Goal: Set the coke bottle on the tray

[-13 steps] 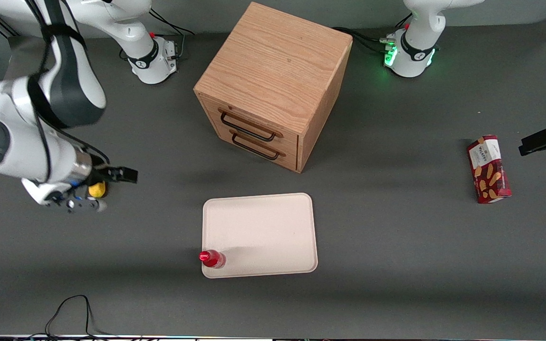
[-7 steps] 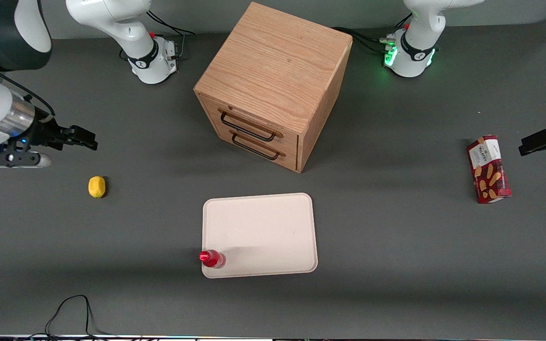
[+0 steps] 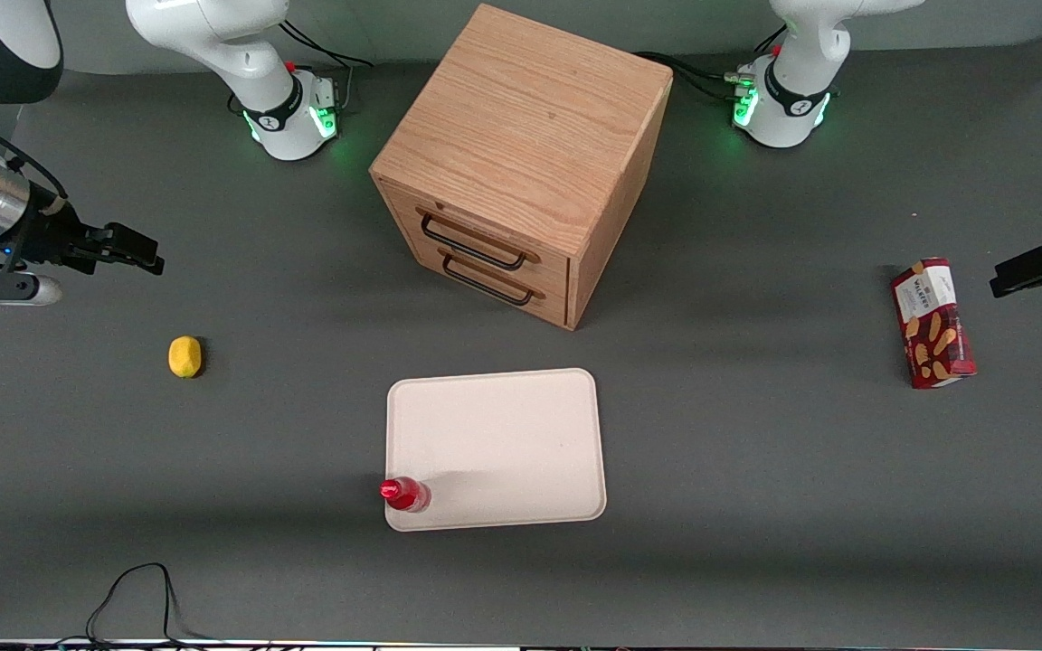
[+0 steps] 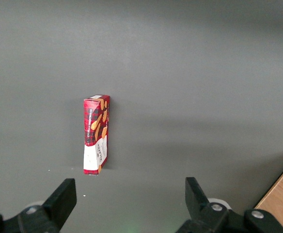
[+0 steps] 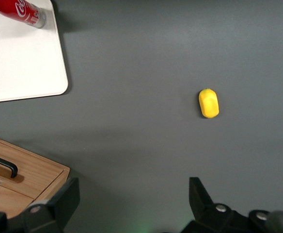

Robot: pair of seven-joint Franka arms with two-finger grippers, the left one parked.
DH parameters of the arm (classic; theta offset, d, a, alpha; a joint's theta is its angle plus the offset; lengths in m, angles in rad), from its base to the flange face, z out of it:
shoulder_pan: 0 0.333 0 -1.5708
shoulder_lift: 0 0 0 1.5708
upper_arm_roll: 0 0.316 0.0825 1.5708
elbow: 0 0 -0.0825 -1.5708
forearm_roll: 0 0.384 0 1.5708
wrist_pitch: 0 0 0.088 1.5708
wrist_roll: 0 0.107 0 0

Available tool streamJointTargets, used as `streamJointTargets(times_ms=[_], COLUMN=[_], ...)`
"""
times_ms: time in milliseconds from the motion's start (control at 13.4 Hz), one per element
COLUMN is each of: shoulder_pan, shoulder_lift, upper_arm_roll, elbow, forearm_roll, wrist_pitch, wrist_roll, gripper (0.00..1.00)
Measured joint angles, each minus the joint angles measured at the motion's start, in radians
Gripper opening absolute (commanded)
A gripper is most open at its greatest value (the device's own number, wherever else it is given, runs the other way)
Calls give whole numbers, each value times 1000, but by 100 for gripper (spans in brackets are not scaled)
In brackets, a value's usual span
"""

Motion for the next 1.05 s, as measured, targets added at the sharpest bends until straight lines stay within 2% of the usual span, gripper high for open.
streamJointTargets(times_ms=[299,1048], shoulder_pan=[-46,-46], shoulder_lift=[12,30], upper_arm_roll=[57,65], elbow=[16,27], forearm_roll=[0,3], wrist_pitch=[-10,-11], wrist_roll=[0,0], gripper=[100,100])
